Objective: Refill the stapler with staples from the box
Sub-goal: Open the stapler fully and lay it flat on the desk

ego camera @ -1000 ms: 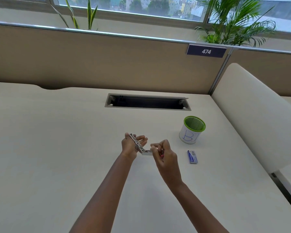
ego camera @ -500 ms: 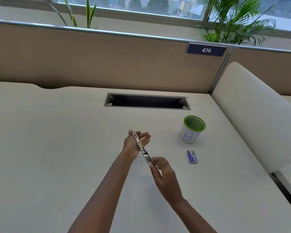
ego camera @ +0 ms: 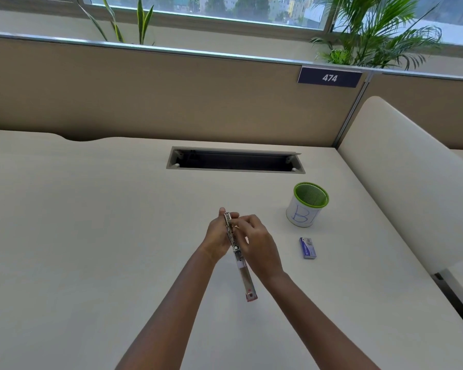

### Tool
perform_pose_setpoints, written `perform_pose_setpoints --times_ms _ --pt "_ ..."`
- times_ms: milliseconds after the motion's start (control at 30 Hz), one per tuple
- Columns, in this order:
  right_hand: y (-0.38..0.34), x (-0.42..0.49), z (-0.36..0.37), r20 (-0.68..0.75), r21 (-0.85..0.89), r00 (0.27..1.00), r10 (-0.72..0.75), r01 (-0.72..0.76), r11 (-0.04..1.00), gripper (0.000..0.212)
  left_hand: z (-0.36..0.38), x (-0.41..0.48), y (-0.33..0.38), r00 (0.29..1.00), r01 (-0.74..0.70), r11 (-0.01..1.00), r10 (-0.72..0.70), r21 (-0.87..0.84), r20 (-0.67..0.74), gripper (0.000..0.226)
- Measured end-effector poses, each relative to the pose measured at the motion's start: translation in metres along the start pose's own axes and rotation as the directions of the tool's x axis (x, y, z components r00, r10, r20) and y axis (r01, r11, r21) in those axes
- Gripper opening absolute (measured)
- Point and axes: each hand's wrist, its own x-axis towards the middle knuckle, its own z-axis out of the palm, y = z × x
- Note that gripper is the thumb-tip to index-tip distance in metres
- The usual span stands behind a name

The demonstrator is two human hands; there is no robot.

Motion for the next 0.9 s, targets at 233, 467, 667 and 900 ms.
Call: perform_pose_setpoints --times_ms 233,467,667,900 --pt "-0.0027 0.004 -0.0003 0.061 -0.14 0.998 -0.02 0.029 0.99 0.028 -0.0012 0.0023 0.0015 0.999 -0.009 0.997 0.012 0.073 -0.033 0.047" --pt "-0.0049 0.0017 0.0019 0.115 -0.173 0.993 0.012 0.008 0.985 0.029 -0.0018 0.0012 -0.0015 0.999 0.004 0.999 -0.003 0.033 -0.04 0.05" --pt "-0.0035 0.0 0.0031 0.109 -0.173 0.994 0.001 0.018 0.985 0.029 0.0011 0.0025 -0.0011 0.999 -0.007 0.999 0.009 0.036 -0.048 0.047" --pt "-0.0009 -0.005 0.006 0.071 -0.122 0.997 0.002 0.007 0.993 0.028 0.0036 0.001 -0.0024 0.998 0.017 0.997 -0.013 0.074 -0.055 0.049"
